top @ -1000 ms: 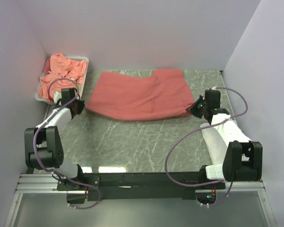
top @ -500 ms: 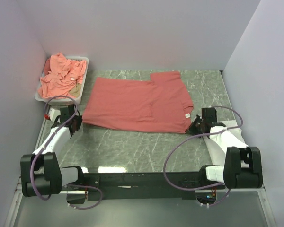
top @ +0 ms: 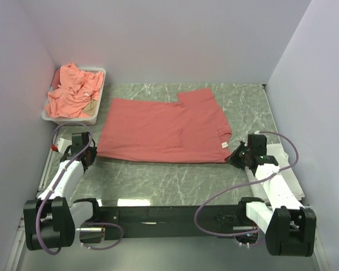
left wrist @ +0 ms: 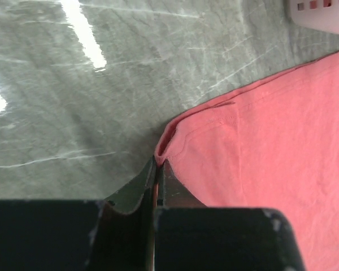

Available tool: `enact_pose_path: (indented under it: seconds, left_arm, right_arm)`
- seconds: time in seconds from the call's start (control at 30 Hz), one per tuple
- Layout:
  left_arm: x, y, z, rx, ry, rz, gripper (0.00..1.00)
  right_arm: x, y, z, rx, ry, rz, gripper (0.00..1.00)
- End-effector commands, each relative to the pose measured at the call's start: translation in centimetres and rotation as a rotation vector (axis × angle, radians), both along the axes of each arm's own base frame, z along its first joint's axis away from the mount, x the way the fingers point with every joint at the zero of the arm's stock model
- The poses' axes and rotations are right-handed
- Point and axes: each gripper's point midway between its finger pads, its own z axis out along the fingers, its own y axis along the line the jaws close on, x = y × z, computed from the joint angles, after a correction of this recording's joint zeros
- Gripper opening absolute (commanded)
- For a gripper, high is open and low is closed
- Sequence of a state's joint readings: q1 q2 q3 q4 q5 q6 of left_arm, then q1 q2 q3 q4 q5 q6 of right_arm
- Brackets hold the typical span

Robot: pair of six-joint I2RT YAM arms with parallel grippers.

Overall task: Fold and stack the t-shirts
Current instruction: Fold the tshirt

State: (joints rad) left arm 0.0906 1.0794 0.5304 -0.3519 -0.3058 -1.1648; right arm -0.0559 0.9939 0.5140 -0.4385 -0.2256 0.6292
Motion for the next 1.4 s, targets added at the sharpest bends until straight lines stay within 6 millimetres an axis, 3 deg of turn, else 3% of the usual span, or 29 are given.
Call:
enact_pose_path:
  seconds: [0.0, 0.23, 0.27, 0.3, 0.37, 0.4, 0.43, 0.5, 0.53, 0.63, 0.67, 0.7, 0.73, 0.77, 0.8, 0.83, 0.9, 0.93, 0.97, 1.0, 1.03, 1.1, 1.13, 1.2, 1.23, 1.27, 1.3, 1.33, 1.37]
  left_arm:
    - [-1.4, 1.3, -0.2, 0.065, 0.034, 0.036, 0.0]
    - [-2.5, 1.4, -0.3, 0.072, 0.053, 0.036, 0.01]
    - [-2.6, 1.4, -0.3, 0.072, 0.054, 0.035, 0.03]
    - [-2.7, 1.5, 0.0, 0.076, 0.054, 0.039, 0.07]
    - [-2.8, 1.6, 0.4, 0.083, 0.058, 0.038, 0.29]
    - [-2.7, 1.6, 1.0, 0.086, 0.057, 0.035, 0.39]
    - [-2.5, 1.5, 1.6, 0.089, 0.039, 0.019, 0.53]
    - [-1.5, 1.3, 3.7, 0.095, -0.023, -0.003, 0.58]
    - [-0.7, 1.3, 5.2, 0.1, -0.085, -0.011, 0.59]
    - [2.3, 0.5, 9.9, 0.11, -0.247, -0.09, 0.57]
    - [3.0, 0.2, 10.7, 0.122, -0.26, -0.122, 0.56]
    - [4.3, -0.2, 13.0, 0.129, -0.305, -0.146, 0.56]
    - [5.4, -0.4, 12.5, 0.144, -0.264, -0.176, 0.55]
    - [6.3, -0.6, 13.0, 0.162, -0.257, -0.186, 0.55]
    - [7.8, -1.1, 15.2, 0.202, -0.285, -0.202, 0.55]
    - [9.1, -0.8, 14.0, 0.242, -0.221, -0.224, 0.55]
    - [12.4, -2.5, 13.9, 0.283, -0.167, -0.291, 0.52]
    - [13.3, -2.6, 13.8, 0.313, -0.138, -0.311, 0.51]
    - [14.1, -2.9, 13.5, 0.33, -0.109, -0.323, 0.51]
    - [15.5, -3.6, 14.7, 0.35, -0.129, -0.341, 0.51]
    - [16.6, -3.7, 12.8, 0.368, -0.073, -0.354, 0.5]
    - [19.0, -4.2, 11.7, 0.382, -0.044, -0.364, 0.46]
    - [19.8, -4.4, 11.5, 0.386, -0.041, -0.369, 0.44]
    - [22.1, -4.8, 10.3, 0.395, -0.022, -0.374, 0.43]
    - [22.9, -4.8, 10.0, 0.407, -0.015, -0.374, 0.41]
    - [24.3, -4.9, 10.9, 0.421, -0.038, -0.366, 0.4]
    - [25.2, -4.9, 8.9, 0.431, 0.002, -0.371, 0.4]
    - [25.7, -4.9, 8.3, 0.443, 0.025, -0.377, 0.39]
    - [27.1, -4.8, 9.4, 0.465, 0.003, -0.357, 0.39]
  right_arm:
    - [-1.3, -0.6, 0.3, -0.002, 0.012, -0.038, 0.0]
    - [-2.5, -0.9, 0.7, 0.032, 0.016, -0.088, 0.01]
    - [-2.6, -0.9, 0.5, 0.035, 0.027, -0.091, 0.06]
    - [-2.9, -1.0, 0.4, 0.036, 0.043, -0.098, 0.24]
    - [-3.0, -0.8, 0.7, 0.042, 0.039, -0.09, 0.41]
    - [-3.1, -0.9, 1.1, 0.036, 0.037, -0.092, 0.57]
    - [-2.9, -1.0, 1.6, 0.027, 0.019, -0.09, 0.63]
    - [-2.1, -1.5, 3.5, 0.004, -0.045, -0.099, 0.74]
    - [-1.7, -1.7, 4.3, -0.015, -0.073, -0.094, 0.75]
    - [0.8, -1.6, 7.6, -0.052, -0.166, -0.043, 0.75]
    - [2.3, -1.6, 9.1, -0.066, -0.18, -0.035, 0.75]
    - [3.2, -1.4, 9.6, -0.103, -0.187, -0.019, 0.74]
    - [4.4, -1.3, 9.4, -0.126, -0.173, -0.008, 0.74]
    - [5.8, -1.4, 11.0, -0.143, -0.215, -0.013, 0.74]
    - [7.4, -0.2, 12.1, -0.152, -0.277, 0.026, 0.74]
    - [8.6, 0.1, 11.6, -0.158, -0.274, 0.048, 0.74]
    - [11.3, 0.6, 13.6, -0.148, -0.341, 0.064, 0.74]
    - [12.5, 0.6, 12.7, -0.154, -0.319, 0.076, 0.73]
    - [13.9, 0.7, 13.8, -0.155, -0.348, 0.075, 0.73]
    - [15.0, 0.8, 14.2, -0.156, -0.367, 0.077, 0.73]
    - [16.0, 0.7, 13.1, -0.168, -0.346, 0.088, 0.73]
    - [18.1, 0.7, 14.2, -0.179, -0.381, 0.089, 0.72]
    - [19.1, 0.7, 13.0, -0.189, -0.356, 0.097, 0.72]
    - [21.0, 0.9, 13.7, -0.183, -0.379, 0.1, 0.71]
    - [21.9, 1.2, 12.4, -0.176, -0.355, 0.112, 0.7]
    - [22.8, 1.7, 12.9, -0.159, -0.373, 0.128, 0.69]
    - [23.5, 1.9, 12.9, -0.154, -0.383, 0.134, 0.69]
    - [24.1, 2.1, 11.7, -0.151, -0.363, 0.144, 0.69]
    - [24.8, 2.5, 12.0, -0.152, -0.377, 0.153, 0.68]
